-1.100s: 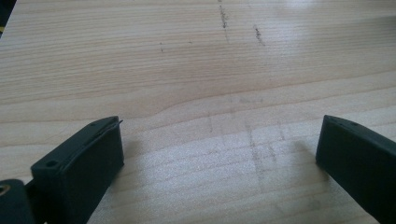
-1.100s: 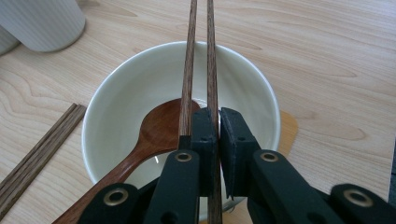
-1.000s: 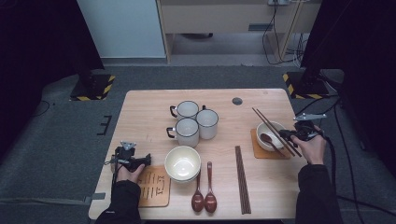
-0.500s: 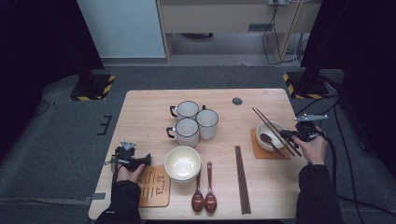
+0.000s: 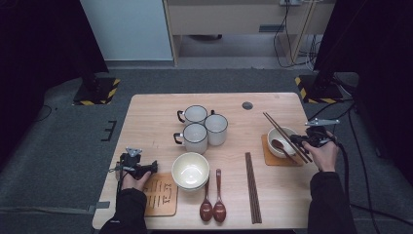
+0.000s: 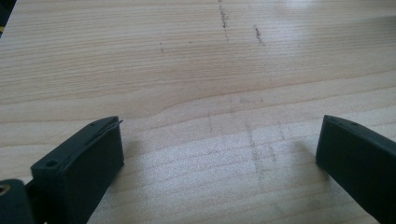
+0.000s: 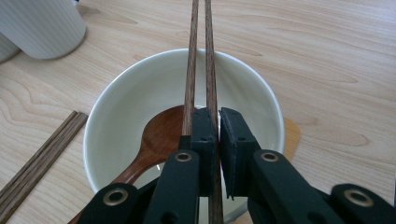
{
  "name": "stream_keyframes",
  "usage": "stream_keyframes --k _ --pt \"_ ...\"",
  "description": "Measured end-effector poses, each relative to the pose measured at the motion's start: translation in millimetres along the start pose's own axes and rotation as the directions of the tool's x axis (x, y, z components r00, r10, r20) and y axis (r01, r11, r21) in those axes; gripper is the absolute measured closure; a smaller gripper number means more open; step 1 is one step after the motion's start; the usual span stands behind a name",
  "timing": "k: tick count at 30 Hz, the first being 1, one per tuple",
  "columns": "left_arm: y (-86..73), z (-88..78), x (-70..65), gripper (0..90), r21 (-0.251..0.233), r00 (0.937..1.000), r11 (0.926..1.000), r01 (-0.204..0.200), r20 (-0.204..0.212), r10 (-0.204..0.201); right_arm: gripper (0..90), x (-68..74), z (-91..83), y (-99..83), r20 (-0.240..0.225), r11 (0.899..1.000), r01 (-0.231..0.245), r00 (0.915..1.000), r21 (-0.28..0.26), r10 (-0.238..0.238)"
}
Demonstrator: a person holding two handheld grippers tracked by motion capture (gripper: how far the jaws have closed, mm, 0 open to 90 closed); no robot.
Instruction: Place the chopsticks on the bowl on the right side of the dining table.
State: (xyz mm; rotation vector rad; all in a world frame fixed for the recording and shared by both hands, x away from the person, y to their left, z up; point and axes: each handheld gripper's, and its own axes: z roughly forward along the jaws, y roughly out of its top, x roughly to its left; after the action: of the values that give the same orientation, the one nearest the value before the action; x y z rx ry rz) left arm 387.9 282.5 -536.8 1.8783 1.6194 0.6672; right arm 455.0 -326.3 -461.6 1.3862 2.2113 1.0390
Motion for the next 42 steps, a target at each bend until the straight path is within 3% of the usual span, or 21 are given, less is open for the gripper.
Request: stream_keyframes --k 23,34,37,42 --pt "0.0 0.1 -0.2 0.0 -0.002 1.0 1.0 0.002 0.0 -0.002 81.5 1.8 3.6 0.8 0.006 1.0 -0.004 1.0 -0.007 0.004" --pt "0.0 0.1 -0.2 0.0 -0.002 1.0 1.0 0.002 0.0 -0.002 65.7 4.5 -4.4 5.9 -0.002 0.999 -0.021 0.9998 -0.043 0.021" --pt "0.0 0.1 -0.2 0.0 -0.002 1.0 1.0 0.002 0.0 -0.002 56.3 7.1 -1.3 6.9 -0.001 0.999 -0.014 0.9999 -0.046 0.014" --pt "0.0 0.0 0.0 0.0 0.0 1.0 1.0 0.0 0.0 0.0 54.6 9.2 5.9 6.1 0.005 1.0 0.0 1.0 -0.024 0.0"
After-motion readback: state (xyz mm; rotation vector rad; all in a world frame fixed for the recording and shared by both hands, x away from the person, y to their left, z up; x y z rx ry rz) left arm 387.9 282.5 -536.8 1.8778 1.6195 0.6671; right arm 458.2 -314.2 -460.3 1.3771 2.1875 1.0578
